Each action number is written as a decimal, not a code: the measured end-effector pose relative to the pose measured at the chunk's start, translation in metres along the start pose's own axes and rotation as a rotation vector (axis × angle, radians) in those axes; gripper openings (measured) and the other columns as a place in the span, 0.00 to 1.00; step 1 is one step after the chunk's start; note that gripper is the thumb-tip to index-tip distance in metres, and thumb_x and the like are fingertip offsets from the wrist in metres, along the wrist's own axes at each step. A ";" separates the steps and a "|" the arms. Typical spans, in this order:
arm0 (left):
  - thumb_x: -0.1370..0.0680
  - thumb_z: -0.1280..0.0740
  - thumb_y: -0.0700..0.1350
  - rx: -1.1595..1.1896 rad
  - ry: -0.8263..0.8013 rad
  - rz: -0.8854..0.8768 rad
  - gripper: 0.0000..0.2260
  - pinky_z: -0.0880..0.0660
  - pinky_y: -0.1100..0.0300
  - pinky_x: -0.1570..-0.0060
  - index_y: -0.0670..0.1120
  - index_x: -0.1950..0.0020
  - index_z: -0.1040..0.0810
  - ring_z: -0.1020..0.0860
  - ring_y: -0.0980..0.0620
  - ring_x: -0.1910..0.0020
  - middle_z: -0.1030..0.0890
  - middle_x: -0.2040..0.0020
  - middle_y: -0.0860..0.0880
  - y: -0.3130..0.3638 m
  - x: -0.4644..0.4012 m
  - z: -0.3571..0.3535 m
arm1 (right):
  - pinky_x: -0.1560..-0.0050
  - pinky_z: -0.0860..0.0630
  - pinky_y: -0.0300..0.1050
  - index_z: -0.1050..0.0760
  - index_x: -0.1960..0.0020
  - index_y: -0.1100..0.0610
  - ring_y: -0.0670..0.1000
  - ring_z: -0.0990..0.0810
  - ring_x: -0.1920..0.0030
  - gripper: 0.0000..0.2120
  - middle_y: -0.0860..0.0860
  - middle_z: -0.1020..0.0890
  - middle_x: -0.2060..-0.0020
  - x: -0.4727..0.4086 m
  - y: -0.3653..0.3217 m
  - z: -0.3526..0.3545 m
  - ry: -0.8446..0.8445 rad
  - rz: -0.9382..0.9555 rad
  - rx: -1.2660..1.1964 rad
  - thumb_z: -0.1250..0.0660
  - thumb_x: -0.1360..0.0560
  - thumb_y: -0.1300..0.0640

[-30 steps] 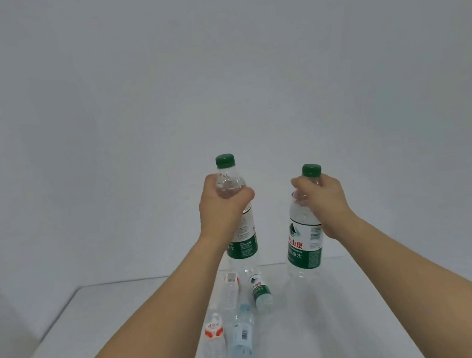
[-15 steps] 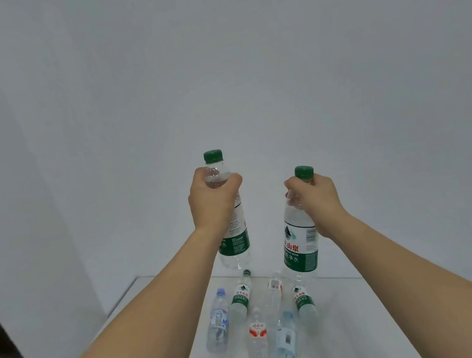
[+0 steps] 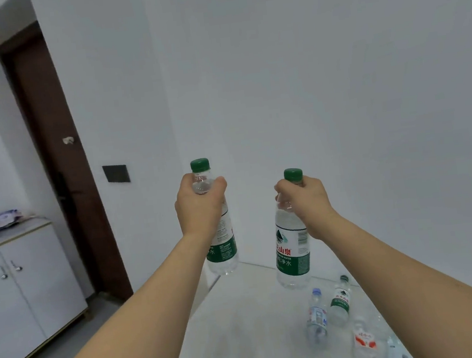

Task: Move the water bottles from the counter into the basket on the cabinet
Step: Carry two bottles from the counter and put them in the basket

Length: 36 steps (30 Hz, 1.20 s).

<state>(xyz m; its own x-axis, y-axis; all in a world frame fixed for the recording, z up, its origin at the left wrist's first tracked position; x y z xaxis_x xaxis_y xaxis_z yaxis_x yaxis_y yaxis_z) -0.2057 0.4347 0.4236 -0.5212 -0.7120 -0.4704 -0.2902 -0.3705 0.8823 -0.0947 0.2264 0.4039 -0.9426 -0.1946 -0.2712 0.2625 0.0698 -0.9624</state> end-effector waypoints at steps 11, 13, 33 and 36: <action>0.34 0.29 0.52 -0.151 0.277 -0.010 0.07 0.21 0.52 0.61 0.55 0.59 0.23 0.18 0.51 0.64 0.17 0.65 0.53 -0.010 -0.032 0.223 | 0.59 0.24 0.48 0.23 0.64 0.58 0.50 0.21 0.69 0.06 0.52 0.18 0.69 0.046 -0.018 -0.234 -0.362 0.022 -0.087 0.32 0.35 0.54; 0.34 0.29 0.53 -0.179 0.335 -0.004 0.08 0.21 0.54 0.63 0.56 0.58 0.24 0.18 0.53 0.66 0.17 0.65 0.54 -0.009 -0.030 0.259 | 0.58 0.23 0.49 0.22 0.62 0.58 0.51 0.20 0.67 0.07 0.54 0.18 0.67 0.058 -0.023 -0.271 -0.426 0.032 -0.101 0.32 0.35 0.54; 0.32 0.28 0.52 -0.326 0.541 0.016 0.10 0.24 0.57 0.65 0.68 0.60 0.24 0.20 0.63 0.69 0.18 0.67 0.64 -0.036 -0.056 0.436 | 0.59 0.23 0.49 0.22 0.61 0.57 0.52 0.21 0.64 0.04 0.54 0.18 0.66 0.109 -0.028 -0.480 -0.674 -0.009 -0.185 0.31 0.32 0.56; 0.33 0.28 0.52 -0.327 0.540 0.020 0.06 0.22 0.53 0.62 0.61 0.59 0.23 0.19 0.58 0.67 0.17 0.66 0.59 -0.064 -0.087 0.450 | 0.63 0.24 0.46 0.22 0.63 0.56 0.51 0.21 0.67 0.04 0.53 0.18 0.68 0.094 -0.020 -0.514 -0.681 0.012 -0.166 0.32 0.31 0.56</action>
<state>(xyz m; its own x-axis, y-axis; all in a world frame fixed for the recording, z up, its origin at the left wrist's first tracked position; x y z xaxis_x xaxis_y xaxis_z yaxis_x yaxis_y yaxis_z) -0.5028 0.7884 0.4016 -0.0203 -0.8899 -0.4558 0.0205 -0.4561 0.8897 -0.2945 0.7099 0.4052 -0.5868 -0.7586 -0.2831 0.1859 0.2140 -0.9590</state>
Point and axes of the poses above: each hand's wrist, its own x-axis away from the middle knuckle, its own z-axis out of the back of the hand, y = z × x, the point moved 7 cm from there along -x, towards the middle knuckle
